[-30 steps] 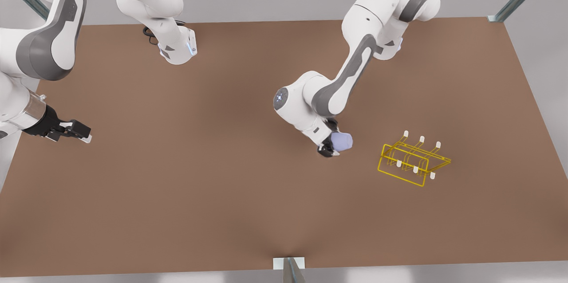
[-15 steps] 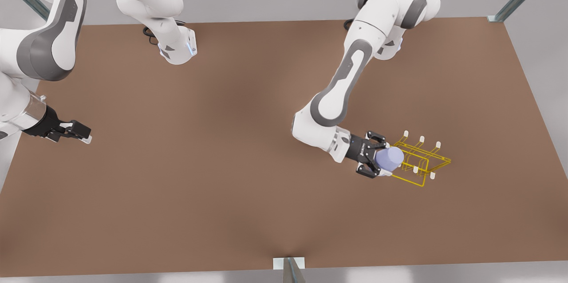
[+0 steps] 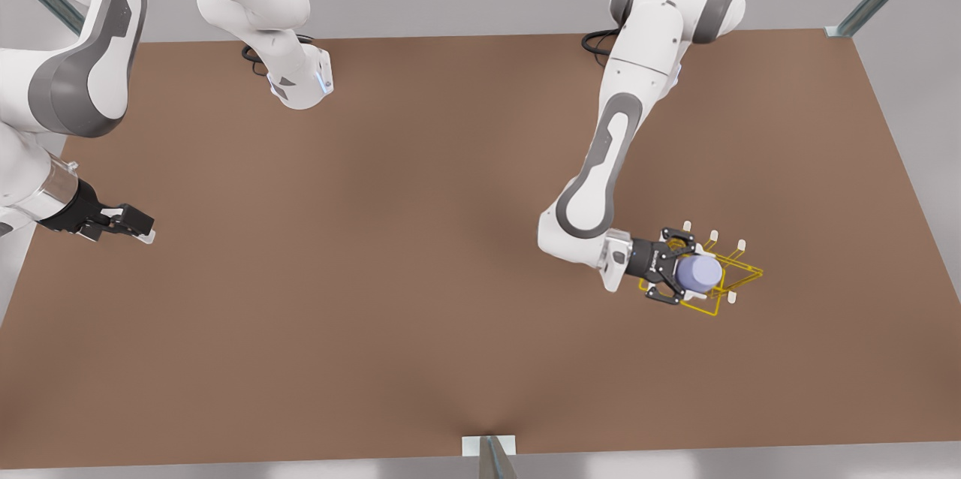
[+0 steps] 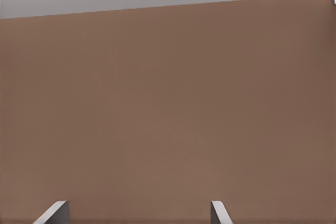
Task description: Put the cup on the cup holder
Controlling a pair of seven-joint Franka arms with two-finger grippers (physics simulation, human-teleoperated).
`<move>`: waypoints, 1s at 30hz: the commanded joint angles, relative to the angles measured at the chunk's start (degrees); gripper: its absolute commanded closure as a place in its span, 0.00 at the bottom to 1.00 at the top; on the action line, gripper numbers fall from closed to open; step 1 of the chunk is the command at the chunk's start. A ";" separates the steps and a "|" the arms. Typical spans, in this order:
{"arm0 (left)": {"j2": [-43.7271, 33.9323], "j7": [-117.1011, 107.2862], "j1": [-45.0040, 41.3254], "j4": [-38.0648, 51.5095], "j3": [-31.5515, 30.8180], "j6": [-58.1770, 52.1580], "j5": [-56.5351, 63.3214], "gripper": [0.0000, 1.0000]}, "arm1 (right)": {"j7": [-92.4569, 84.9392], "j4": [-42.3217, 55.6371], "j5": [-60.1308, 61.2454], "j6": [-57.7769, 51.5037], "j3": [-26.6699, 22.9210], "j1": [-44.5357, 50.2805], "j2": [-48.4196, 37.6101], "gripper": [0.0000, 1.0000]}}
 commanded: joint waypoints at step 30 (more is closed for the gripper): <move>4.69 -4.47 -0.31 -0.08 -0.37 0.64 -3.92 0.18 | -0.01 -0.06 0.04 0.31 0.08 0.04 -0.06 0.00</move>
